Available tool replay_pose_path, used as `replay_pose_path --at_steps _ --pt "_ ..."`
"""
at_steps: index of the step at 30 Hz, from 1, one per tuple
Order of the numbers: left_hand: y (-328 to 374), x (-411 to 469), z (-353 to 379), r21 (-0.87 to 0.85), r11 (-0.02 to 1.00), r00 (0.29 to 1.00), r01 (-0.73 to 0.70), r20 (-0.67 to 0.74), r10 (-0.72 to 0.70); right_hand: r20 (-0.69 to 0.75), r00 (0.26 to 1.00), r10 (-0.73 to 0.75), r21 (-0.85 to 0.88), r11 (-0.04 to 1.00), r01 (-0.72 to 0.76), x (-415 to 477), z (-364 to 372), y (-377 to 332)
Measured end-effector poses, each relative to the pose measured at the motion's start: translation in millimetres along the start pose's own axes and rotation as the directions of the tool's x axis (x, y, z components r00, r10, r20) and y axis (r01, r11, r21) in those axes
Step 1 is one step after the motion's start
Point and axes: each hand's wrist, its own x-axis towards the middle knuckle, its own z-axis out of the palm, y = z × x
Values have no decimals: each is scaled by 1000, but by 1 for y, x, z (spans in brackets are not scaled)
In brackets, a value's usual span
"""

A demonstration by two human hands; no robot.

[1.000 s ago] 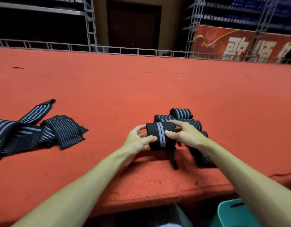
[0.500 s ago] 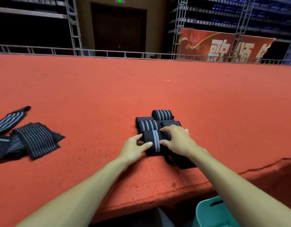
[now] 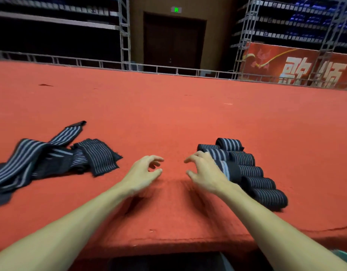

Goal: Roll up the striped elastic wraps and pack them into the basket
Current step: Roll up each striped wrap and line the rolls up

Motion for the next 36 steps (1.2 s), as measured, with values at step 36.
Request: replay_pose_path --at_steps 36 --pt "-84 -19 -69 -246 873 836 421 -269 -478 255 966 50 718 659 -224 61 54 -89"
